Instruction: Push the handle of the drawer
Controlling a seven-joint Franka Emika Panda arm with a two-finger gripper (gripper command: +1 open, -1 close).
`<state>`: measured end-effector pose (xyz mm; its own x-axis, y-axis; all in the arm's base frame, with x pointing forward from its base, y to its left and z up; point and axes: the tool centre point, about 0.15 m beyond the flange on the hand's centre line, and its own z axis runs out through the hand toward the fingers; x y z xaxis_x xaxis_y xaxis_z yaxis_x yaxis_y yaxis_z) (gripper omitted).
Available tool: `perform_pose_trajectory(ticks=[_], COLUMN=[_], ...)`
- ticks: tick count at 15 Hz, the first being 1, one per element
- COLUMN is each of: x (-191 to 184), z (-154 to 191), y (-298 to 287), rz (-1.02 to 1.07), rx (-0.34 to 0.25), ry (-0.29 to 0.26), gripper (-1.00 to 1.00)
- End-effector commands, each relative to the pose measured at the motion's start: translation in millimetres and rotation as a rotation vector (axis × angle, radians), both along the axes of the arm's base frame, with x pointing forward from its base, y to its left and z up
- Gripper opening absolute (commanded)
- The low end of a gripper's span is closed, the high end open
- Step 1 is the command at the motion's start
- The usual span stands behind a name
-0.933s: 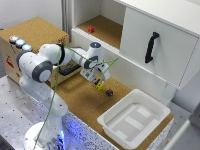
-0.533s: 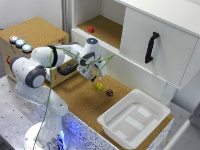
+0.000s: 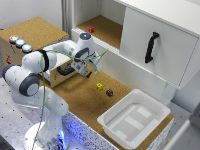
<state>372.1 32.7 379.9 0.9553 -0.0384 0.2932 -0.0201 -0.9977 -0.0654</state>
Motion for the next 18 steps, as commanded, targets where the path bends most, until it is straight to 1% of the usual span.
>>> perform_pose_trajectory(ticks=[1, 2, 3, 4, 5, 6, 7, 9, 11, 14, 15, 16, 18], x=[16, 12, 9, 5, 3, 2, 2, 0, -3, -6, -7, -7, -9], z=[-11, -15, -18, -20, -23, -28, -33, -44, -48, -51, -52, -52, -55], y=[27, 29, 32, 34, 35, 36, 35, 37, 44, 71, 84, 90, 110], rz=[0.003, -0.018, -0.027, -0.036, -0.054, -0.062, -0.054, -0.067, -0.082, -0.064, -0.051, -0.041, -0.015], rx=[-0.072, -0.115, -0.110, -0.113, -0.126, -0.112, -0.066, -0.061, -0.047, -0.020, -0.022, -0.008, -0.003], ry=[0.206, 0.212, 0.227, 0.231, 0.233, 0.238, 0.253, 0.268, 0.269, 0.261, 0.259, 0.263, 0.266], gripper=[-1.00, -1.00, -1.00, -1.00, -1.00, -1.00, -1.00, -1.00, -1.00, -1.00, -1.00, -1.00, -1.00])
